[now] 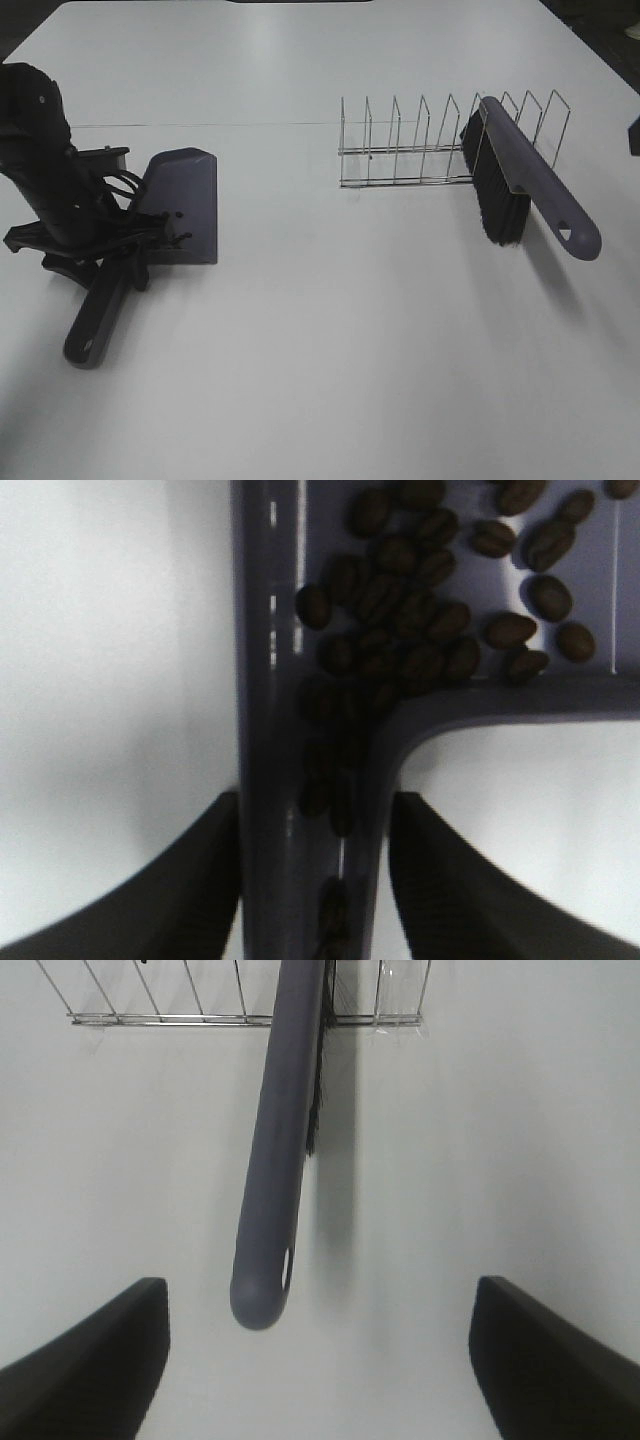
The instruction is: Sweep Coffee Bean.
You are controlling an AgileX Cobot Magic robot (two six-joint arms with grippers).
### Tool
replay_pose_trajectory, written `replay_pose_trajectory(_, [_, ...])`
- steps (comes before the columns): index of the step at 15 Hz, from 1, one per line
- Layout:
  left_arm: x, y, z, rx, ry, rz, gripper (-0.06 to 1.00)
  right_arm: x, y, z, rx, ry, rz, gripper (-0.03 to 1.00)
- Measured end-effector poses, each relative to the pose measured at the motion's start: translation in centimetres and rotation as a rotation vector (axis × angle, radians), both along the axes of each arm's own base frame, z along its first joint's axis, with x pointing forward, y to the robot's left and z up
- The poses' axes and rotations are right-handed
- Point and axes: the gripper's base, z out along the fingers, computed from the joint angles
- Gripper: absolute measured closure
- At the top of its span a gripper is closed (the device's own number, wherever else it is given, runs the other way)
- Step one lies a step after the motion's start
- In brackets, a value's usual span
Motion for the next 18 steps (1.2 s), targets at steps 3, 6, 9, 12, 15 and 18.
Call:
replay_pose_trajectory(3, [0.0,0.0,0.0,0.002,0.003,-0.006,0.18,-3.7,-0.3,-0.3,0.015,-0.032,-0.004,0.25])
replay_pose_trajectory(6, [-0.5,0.3,0.5,0.034,0.053,-0.046,0.16,-8.7,-0.7,-1.7,0.027,-0.021,0.007,0.25])
replay_pose_trajectory(9, [-0.9,0.7,2.0,0.067,0.032,-0.079,0.16,-11.1,-0.7,-3.1,0.015,0.022,0.059,0.25])
replay_pose_trajectory(12, [-1.3,1.1,6.7,0.075,-0.069,-0.099,0.16,-13.1,-0.1,-4.2,0.031,0.023,0.176,0.25])
replay_pose_trajectory(15, [-2.7,1.4,10.9,0.072,-0.109,-0.106,0.16,-14.4,0.5,-3.7,0.052,-0.062,0.280,0.25])
replay_pose_trajectory(18, [-4.0,1.9,13.7,0.079,-0.126,-0.115,0.16,-15.9,0.5,-4.3,0.052,-0.035,0.311,0.25])
